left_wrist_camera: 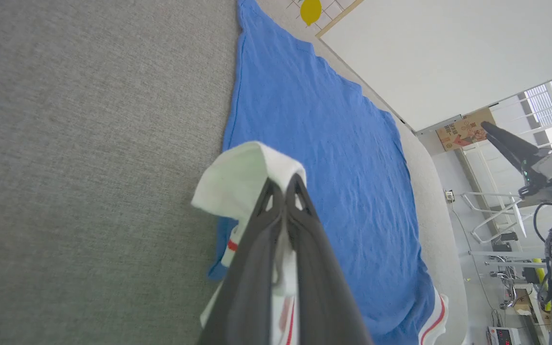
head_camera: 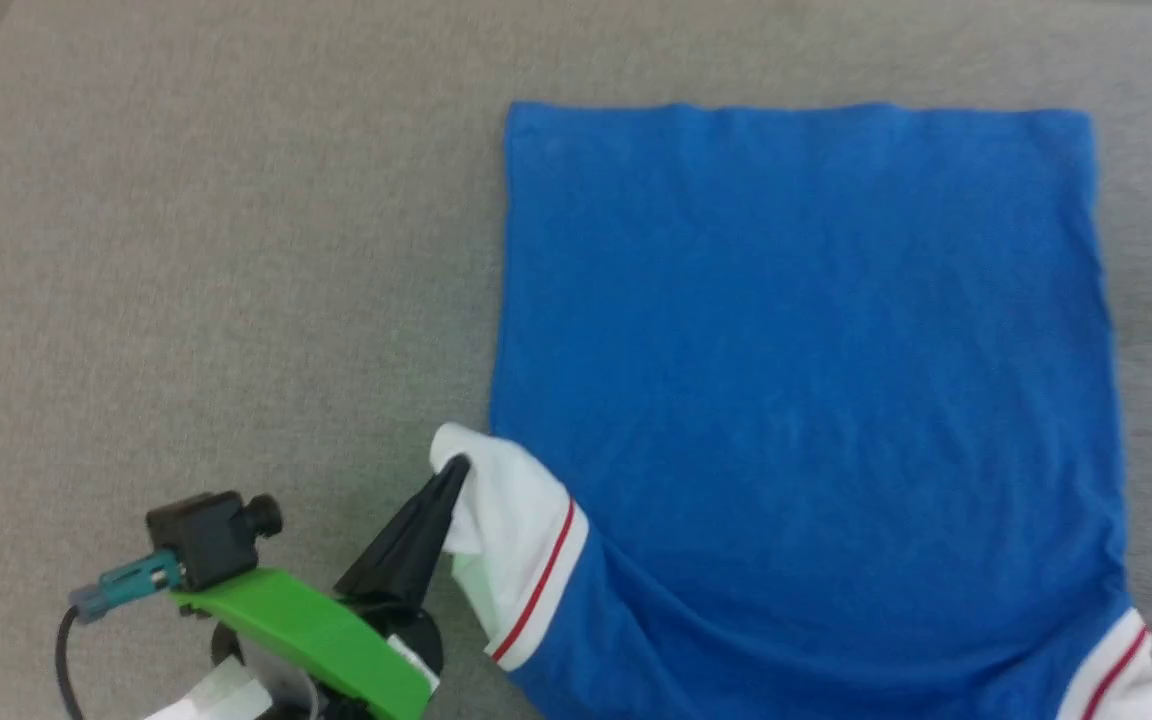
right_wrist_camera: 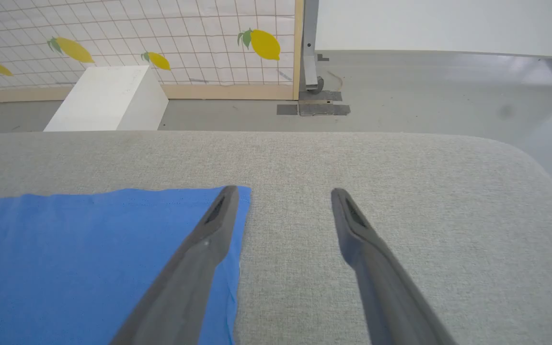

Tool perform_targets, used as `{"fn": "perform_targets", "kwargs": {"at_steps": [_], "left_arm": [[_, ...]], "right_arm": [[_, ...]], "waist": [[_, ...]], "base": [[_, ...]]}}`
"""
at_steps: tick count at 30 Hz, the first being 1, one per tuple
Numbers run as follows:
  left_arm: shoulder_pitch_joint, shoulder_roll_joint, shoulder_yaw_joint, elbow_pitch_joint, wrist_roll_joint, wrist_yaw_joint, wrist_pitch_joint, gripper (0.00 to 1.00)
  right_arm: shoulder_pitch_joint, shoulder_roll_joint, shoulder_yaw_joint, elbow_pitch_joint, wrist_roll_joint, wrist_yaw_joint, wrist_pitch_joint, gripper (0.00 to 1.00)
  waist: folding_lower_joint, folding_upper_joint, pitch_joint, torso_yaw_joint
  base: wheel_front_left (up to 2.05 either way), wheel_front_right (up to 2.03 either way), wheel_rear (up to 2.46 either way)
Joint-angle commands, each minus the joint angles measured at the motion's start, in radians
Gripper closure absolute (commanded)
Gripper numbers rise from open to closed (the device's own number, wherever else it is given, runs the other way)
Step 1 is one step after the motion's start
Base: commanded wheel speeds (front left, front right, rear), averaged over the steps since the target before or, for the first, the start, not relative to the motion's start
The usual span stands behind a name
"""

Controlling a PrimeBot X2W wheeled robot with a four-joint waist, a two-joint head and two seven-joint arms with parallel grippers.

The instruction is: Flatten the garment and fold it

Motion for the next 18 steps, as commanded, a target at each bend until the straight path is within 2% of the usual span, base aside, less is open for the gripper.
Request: {"fn": "perform_targets", "kwargs": {"at_steps": [1,10,18], "left_arm": [[-0.030,-0.008,-0.007,0.006,0.008,-0.011,-0.007,1.00],[-0.093,-0.018,-0.057,0.061,0.006,-0.027,-0.030,1.00],[-0.123,-0.020,-0.076,0.088,0.003,-0.032,-0.034,1.00]], "right_arm": [[-0.036,-0.015,0.015,0.025,-0.021,-0.001,0.004,0.00],[-0.155,-0.062,0.088,0.185,-0.075,-0.001,0.073,0.00],[-0.169,-0.061,0.063,0.260,-0.112,-0.001,0.111,0.00]], "waist": [[-0.0001,0.0000,0.097,0.069],[-0.0001,0.0000,0.166,0.124],[-0.0001,0.0000,0.183,0.149]], "base": [[0.00,0.00,0.00],[0.00,0.00,0.00],[0.00,0.00,0.00]]}}
